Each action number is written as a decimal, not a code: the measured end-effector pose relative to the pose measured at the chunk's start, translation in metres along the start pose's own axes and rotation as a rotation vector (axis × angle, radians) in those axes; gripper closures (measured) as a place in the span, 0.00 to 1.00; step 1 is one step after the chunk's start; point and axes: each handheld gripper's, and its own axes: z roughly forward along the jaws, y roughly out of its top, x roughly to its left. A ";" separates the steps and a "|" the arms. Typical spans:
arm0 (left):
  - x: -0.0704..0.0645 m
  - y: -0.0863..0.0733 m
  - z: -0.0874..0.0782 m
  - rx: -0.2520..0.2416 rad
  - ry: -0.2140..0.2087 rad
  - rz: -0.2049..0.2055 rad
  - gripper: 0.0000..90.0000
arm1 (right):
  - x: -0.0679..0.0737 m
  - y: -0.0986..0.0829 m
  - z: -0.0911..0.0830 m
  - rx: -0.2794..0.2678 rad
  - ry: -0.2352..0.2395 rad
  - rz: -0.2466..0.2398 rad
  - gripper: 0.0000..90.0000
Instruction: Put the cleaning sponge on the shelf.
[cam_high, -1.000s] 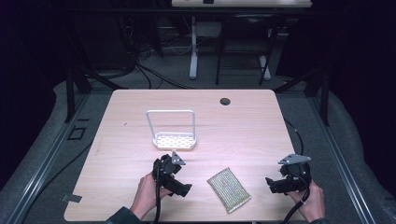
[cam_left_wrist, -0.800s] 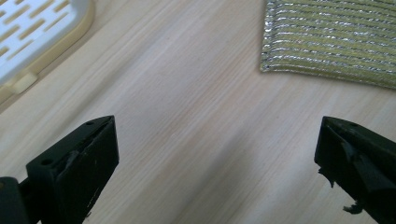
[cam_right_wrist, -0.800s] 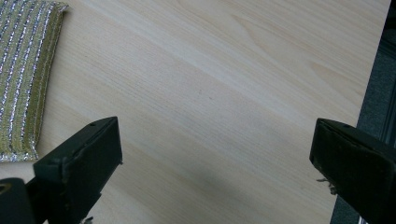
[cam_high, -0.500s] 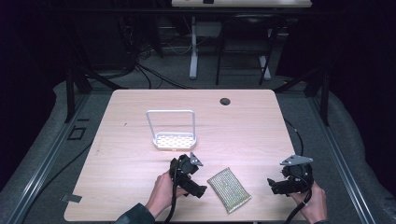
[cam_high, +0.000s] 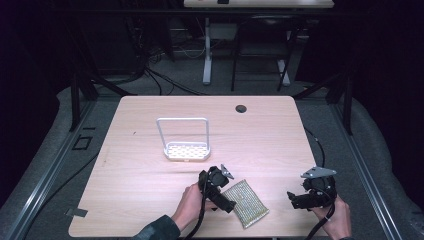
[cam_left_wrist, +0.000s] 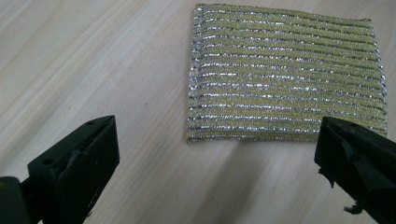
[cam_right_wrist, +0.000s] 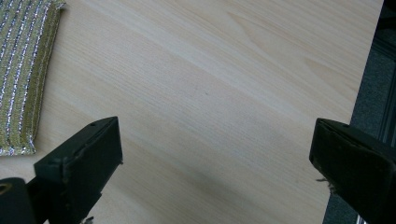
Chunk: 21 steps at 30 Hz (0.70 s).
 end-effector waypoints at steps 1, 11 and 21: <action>0.000 0.001 0.002 0.001 0.000 0.003 0.00 | 0.000 0.000 0.000 -0.002 -0.001 0.002 0.02; -0.005 0.011 0.014 0.020 -0.016 0.022 0.00 | 0.002 -0.007 -0.003 -0.010 -0.004 0.006 0.02; -0.011 0.019 0.021 0.034 -0.018 0.047 0.01 | 0.003 -0.014 -0.014 -0.054 -0.036 -0.001 0.03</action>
